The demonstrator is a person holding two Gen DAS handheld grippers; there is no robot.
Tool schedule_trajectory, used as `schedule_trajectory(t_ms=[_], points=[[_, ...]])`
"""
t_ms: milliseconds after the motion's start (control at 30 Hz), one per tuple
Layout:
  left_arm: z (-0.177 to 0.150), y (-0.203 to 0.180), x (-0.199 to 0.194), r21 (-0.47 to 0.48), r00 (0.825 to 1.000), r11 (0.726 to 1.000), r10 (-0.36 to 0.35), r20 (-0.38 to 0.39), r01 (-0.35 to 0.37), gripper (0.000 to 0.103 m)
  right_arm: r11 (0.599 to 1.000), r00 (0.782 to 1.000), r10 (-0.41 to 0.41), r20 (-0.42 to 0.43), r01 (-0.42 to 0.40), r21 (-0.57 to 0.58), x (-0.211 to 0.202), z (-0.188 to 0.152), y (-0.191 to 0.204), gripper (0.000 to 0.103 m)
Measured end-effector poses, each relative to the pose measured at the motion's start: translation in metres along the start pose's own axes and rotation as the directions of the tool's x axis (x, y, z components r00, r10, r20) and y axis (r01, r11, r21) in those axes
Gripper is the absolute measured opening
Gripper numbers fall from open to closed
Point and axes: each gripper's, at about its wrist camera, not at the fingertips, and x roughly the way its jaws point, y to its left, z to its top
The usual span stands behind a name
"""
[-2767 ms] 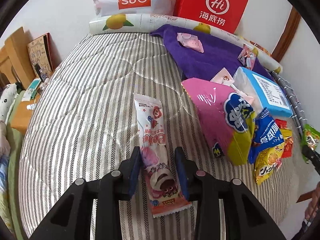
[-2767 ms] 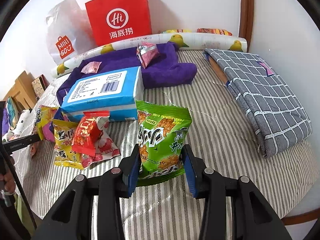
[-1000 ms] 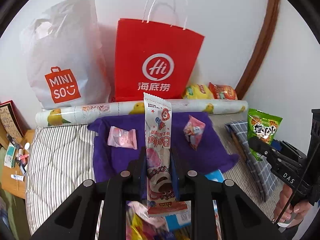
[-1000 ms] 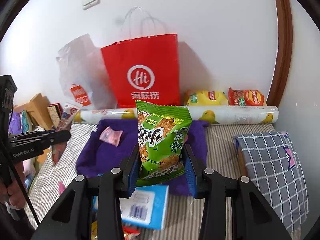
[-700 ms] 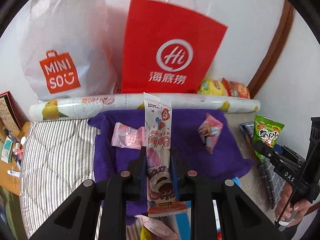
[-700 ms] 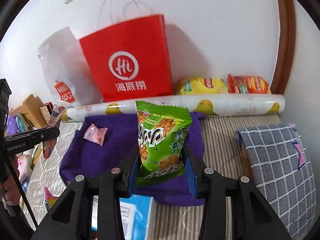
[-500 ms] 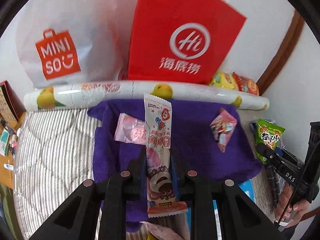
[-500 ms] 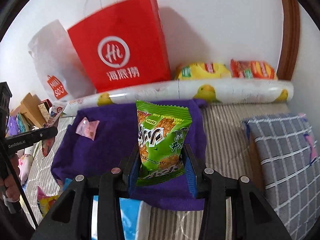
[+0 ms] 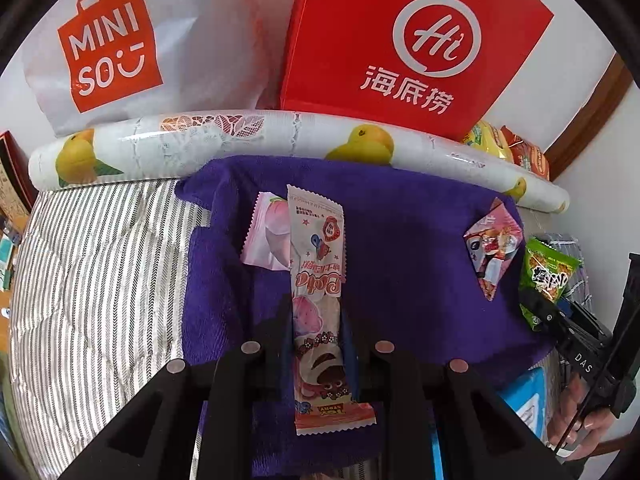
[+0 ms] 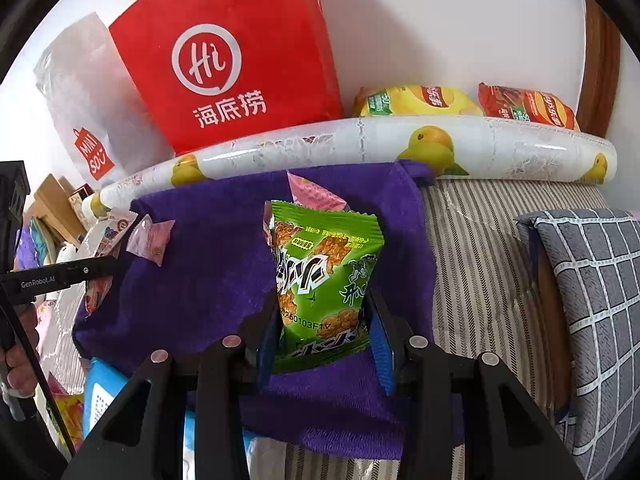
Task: Organize snacks
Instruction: 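Carry the green bag and stick snack in both tools over the purple towel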
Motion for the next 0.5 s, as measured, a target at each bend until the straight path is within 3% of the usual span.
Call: schedule_trajectory(t_ms=[367,500], points=[[0.001,0.0,0.019,0.0,0.999,1.0,0.03,-0.041,-0.03,0.021,1.0,1.0,-0.02,-0.007,0.02,-0.008,0.007,-0.002,0.0,0.042],[0.001,-0.001,0.018,0.005,0.999,1.0,0.025,-0.031,-0.025,0.022,1.0,1.0,-0.019,0.008,0.019,-0.024,0.004,-0.001,0.003,0.058]])
